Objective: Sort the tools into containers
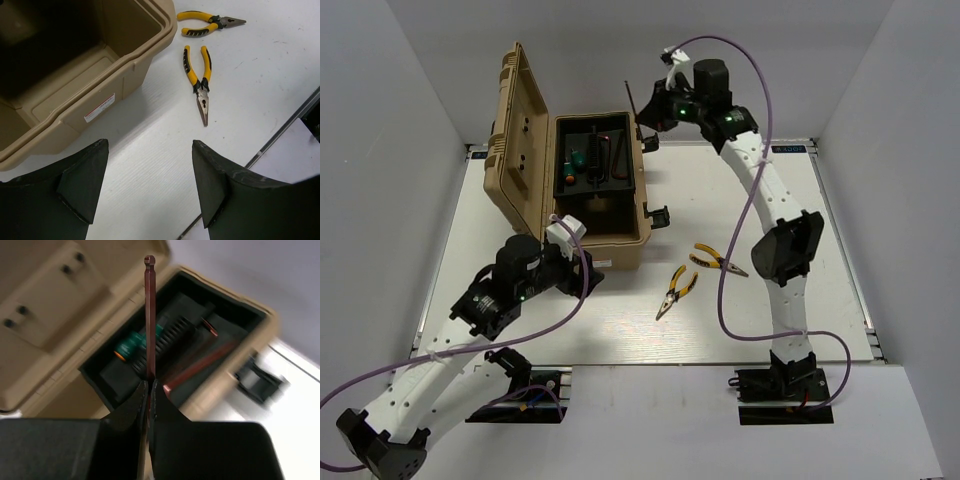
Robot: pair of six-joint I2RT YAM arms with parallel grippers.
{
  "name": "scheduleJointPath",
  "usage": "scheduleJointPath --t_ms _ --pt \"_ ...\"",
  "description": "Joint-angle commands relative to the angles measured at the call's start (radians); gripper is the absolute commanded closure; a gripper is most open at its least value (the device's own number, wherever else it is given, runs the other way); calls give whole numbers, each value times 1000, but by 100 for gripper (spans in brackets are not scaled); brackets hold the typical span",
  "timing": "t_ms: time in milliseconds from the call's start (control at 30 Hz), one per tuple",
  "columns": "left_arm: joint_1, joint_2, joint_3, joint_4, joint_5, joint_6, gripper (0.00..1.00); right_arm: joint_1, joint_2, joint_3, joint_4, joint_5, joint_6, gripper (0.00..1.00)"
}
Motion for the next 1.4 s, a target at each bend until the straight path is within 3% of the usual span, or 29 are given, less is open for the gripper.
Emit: scheduleJointPath --t_ms 0,167,400,433,467,567,633,767,867,933,967,1000,1067,1133,1233,1300,1333,1367 --pt "-3 9 -5 27 14 11 22 37 70 51 186 -97 94 100" --pt "-3 35 -5 27 36 11 22 72 171 28 389 -91 223 100" --pt "-13 81 27 17 83 42 18 103 242 -9 374 -71 124 100" --pt "-13 91 27 17 83 51 18 106 241 -11 363 -72 116 97" --pt "-22 107 36 17 94 51 17 108 236 -15 351 -75 110 84" --pt "-33 164 58 26 138 51 15 108 196 -26 317 -94 76 67" --pt "-45 225 67 52 158 62 13 103 175 -30 289 -110 62 65" --pt "-140 360 130 75 158 73 12 86 31 -47 200 -94 -5 65" --pt "-228 425 170 95 103 73 12 57 -64 -79 35 57 -117 65" --pt "-272 488 200 105 68 60 12 22 -175 -141 -40 129 -190 85" --pt "-293 509 201 116 34 60 13 5 -207 -250 -71 153 -230 99" --pt "-333 531 214 116 13 37 16 -24 -298 -294 -83 248 -256 100" --pt "-370 598 228 148 -50 19 19 -75 -356 -456 -139 297 -321 100" --pt "-417 646 239 170 -117 -21 31 -157 -446 -529 -223 324 -326 100" --pt "-462 758 289 199 -234 -93 63 -242 -563 -806 -281 236 -353 100" --pt "-476 813 328 214 -312 -133 80 -311 -658 -977 -251 186 -359 100" --pt "-476 862 337 228 -354 -142 82 -323 -763 -1108 -230 119 -355 100" --pt "-476 885 349 228 -380 -157 82 -352 -793 -1168 -159 101 -353 89"
